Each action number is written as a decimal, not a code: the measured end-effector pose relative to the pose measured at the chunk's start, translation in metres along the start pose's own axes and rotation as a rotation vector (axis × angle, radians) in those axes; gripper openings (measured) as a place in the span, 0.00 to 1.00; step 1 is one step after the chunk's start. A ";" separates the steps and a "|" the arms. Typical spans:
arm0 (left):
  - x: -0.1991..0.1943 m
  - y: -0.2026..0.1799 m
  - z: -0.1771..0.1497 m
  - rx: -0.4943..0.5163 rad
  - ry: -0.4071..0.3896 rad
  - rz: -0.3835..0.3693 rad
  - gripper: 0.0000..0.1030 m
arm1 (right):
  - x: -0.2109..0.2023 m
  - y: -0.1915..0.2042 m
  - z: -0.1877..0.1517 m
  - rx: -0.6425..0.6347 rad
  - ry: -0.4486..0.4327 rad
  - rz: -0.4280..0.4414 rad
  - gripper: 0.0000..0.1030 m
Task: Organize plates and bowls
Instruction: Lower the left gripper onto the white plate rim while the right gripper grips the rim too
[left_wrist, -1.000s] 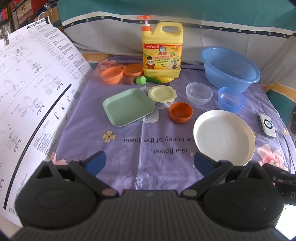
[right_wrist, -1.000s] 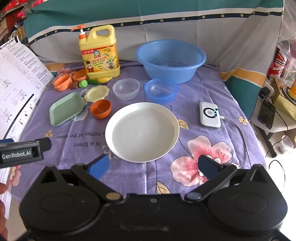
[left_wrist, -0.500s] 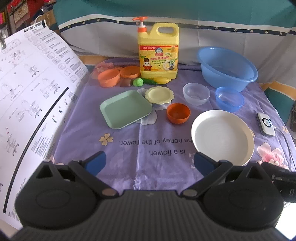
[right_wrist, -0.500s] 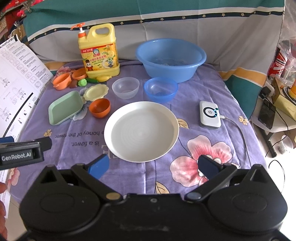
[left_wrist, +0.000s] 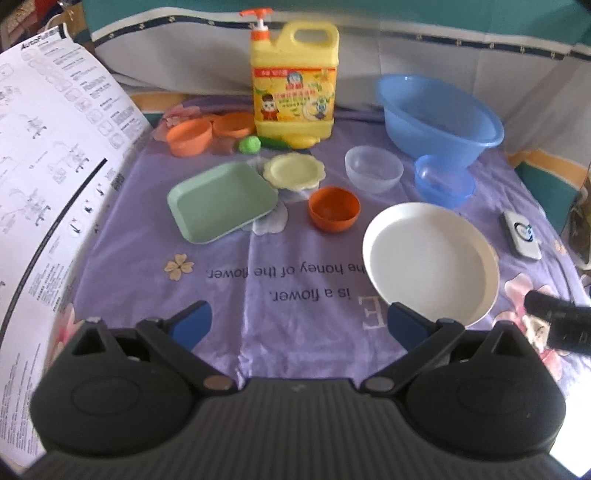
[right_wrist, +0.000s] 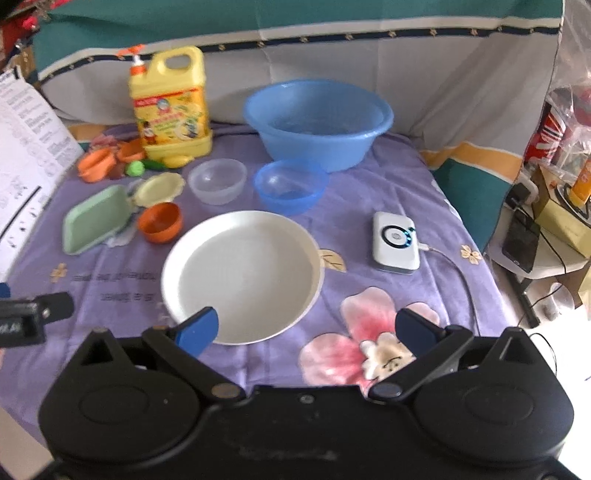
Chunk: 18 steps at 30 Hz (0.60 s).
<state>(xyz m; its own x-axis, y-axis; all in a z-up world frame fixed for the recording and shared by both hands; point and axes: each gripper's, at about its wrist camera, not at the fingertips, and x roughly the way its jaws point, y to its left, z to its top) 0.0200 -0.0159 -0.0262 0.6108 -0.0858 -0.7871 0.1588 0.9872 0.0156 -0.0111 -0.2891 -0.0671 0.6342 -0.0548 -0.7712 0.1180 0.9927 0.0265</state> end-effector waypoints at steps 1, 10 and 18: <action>0.006 -0.002 0.000 0.003 0.003 0.010 1.00 | 0.006 -0.005 0.002 0.006 0.005 0.000 1.00; 0.067 -0.038 0.017 0.094 0.026 0.002 1.00 | 0.081 -0.035 0.021 0.084 0.094 0.064 0.88; 0.116 -0.062 0.019 0.146 0.070 -0.030 0.84 | 0.133 -0.041 0.030 0.094 0.148 0.115 0.52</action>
<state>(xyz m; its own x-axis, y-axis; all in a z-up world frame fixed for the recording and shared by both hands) 0.0958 -0.0900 -0.1071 0.5492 -0.1007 -0.8296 0.2905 0.9538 0.0766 0.0911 -0.3399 -0.1519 0.5295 0.0813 -0.8444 0.1263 0.9768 0.1732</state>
